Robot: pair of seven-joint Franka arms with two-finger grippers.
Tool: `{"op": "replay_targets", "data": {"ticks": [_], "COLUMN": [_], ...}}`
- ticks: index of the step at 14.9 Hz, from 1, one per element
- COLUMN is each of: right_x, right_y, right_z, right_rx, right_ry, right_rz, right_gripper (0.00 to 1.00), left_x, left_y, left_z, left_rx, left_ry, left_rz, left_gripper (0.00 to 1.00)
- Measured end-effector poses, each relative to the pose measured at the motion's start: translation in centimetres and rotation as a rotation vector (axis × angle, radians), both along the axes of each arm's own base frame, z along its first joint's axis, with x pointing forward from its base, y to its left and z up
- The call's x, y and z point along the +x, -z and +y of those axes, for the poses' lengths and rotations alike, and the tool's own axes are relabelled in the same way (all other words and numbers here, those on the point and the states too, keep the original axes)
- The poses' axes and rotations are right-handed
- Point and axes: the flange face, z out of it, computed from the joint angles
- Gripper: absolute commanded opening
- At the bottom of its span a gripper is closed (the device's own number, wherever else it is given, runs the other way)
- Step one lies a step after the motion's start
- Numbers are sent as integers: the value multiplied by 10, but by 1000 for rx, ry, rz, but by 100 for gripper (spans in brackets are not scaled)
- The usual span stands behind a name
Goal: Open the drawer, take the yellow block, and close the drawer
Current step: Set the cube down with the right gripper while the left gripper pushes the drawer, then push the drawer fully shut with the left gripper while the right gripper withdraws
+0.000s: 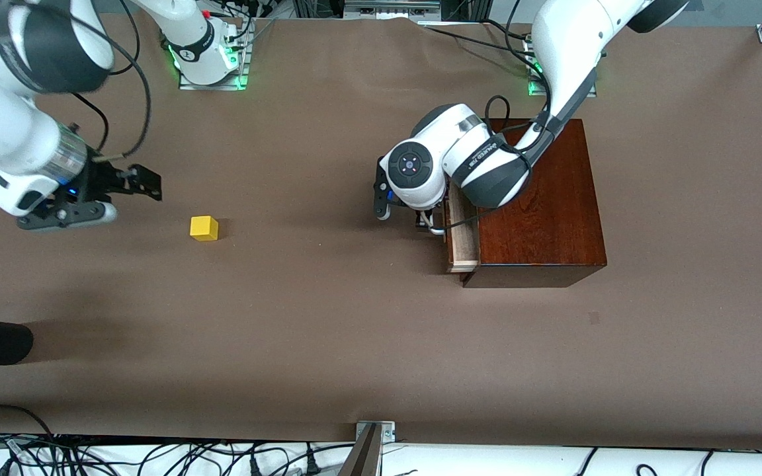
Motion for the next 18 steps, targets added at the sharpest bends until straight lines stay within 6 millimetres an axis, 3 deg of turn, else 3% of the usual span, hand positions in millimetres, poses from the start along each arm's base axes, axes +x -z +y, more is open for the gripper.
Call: {"op": "replay_targets", "data": {"ticks": [2,5,9,11,15,18], "right_x": [-5,-21,-24,-23,-22,-22], "right_y": [-33,-56,-61,-60,-60,-60], "right_z": [-1,-9,-30,-36,-45,-46], "right_rx": [6,9,10,9,6,6], "right_ry": [-36,-80,-88,-78,-61,-61], "right_rz": [-24,-6,2,5,5,4], "right_gripper": [100,100,100,100,100,100], "left_x": [7,10,10,13,25,29], "left_y": [1,-1,-2,-12,-84,-125], "left_z": [17,27,27,27,37,49], "left_rx": [25,35,35,23,-64,-136], "left_ry": [-24,-37,-39,-48,-116,-181], "left_rz": [27,42,40,18,-42,-50], "left_gripper": [100,100,100,100,100,100]}}
